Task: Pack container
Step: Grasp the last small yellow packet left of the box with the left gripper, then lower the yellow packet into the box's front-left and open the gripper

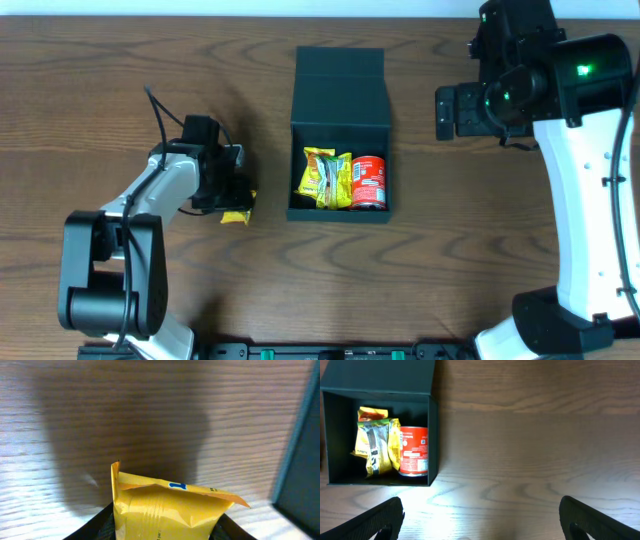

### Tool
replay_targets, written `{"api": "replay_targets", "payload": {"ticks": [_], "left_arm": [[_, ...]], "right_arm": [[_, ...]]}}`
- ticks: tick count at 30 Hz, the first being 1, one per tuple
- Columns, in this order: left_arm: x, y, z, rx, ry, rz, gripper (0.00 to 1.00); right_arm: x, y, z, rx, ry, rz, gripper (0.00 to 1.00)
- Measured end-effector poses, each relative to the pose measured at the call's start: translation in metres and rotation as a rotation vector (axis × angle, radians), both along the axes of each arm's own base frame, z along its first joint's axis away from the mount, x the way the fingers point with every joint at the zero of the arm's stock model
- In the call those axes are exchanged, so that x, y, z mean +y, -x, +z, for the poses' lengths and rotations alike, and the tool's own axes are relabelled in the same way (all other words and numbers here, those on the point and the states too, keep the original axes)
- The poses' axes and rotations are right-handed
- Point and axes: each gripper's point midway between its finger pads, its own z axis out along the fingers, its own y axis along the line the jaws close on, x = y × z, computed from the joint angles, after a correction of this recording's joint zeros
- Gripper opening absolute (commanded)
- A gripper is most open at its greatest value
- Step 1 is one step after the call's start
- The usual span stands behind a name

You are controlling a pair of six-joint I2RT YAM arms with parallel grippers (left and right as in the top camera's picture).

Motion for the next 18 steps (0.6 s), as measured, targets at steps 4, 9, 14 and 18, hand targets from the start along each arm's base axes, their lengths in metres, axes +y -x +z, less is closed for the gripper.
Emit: {"api": "replay_targets", "payload": {"ticks": [4,9,14,18], "left_arm": [[-0.008,-0.017,0.017,-0.045,0.044,0.024,0.46],[-0.018,-0.041,0.049,-0.145,0.074,0.017,0.45],[-0.033,-0.055,0.079,-0.229,0.091,-0.001,0.44],[-0.051,-0.064,0.101,-0.297,0.081,-0.025,0.44]], "right_arm": [[0.000,0.000,0.000,0.000,0.000,0.000,0.99],[0.000,0.000,0.000,0.000,0.000,0.000,0.99],[0.000,0.000,0.000,0.000,0.000,0.000,0.99],[0.000,0.000,0.000,0.000,0.000,0.000,0.99]]}}
